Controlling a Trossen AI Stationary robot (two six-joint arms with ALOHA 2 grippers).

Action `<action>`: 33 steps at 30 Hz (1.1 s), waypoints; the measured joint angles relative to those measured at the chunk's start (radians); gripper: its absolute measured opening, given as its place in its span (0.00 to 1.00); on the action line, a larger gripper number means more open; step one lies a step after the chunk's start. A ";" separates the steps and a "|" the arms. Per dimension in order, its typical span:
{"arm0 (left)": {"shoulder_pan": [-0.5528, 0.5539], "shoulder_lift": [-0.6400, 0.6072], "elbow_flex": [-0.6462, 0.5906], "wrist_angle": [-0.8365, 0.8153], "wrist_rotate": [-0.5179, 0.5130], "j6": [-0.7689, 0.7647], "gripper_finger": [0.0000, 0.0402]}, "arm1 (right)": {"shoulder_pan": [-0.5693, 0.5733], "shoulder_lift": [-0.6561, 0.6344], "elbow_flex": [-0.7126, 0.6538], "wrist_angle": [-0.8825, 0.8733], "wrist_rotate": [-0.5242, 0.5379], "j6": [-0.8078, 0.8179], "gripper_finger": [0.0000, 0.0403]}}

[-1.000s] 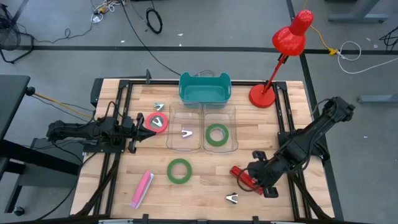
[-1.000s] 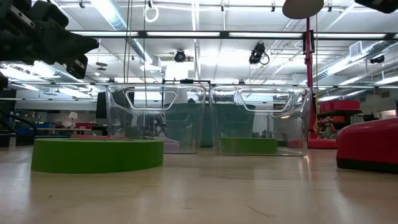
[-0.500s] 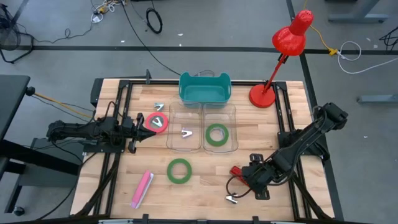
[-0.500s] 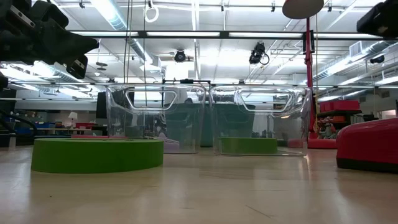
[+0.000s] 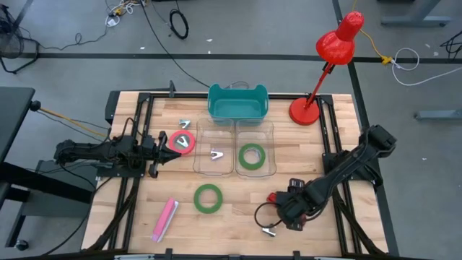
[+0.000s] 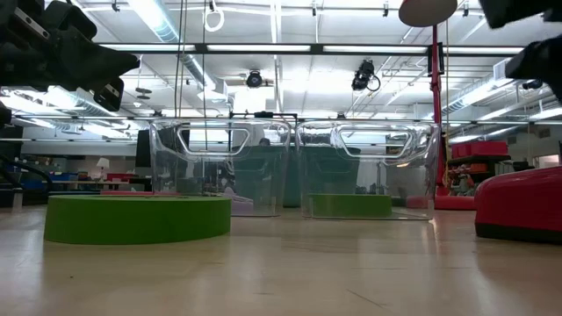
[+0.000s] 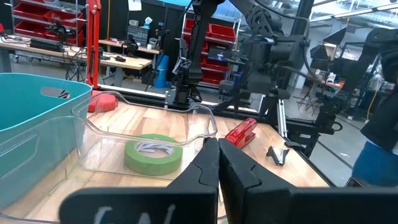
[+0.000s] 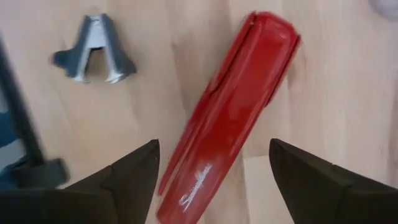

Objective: Pick and place Stapler, Stapler remover, tape
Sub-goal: Put the red stapler into the blue bin

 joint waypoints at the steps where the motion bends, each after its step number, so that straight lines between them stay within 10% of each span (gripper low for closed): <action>1: 0.000 0.000 0.000 0.000 0.000 0.000 0.01 | -0.003 0.007 0.000 -0.002 0.000 0.003 0.75; 33: 0.000 0.000 0.000 0.000 0.000 0.001 0.01 | -0.013 0.138 0.000 0.054 0.067 -0.034 0.72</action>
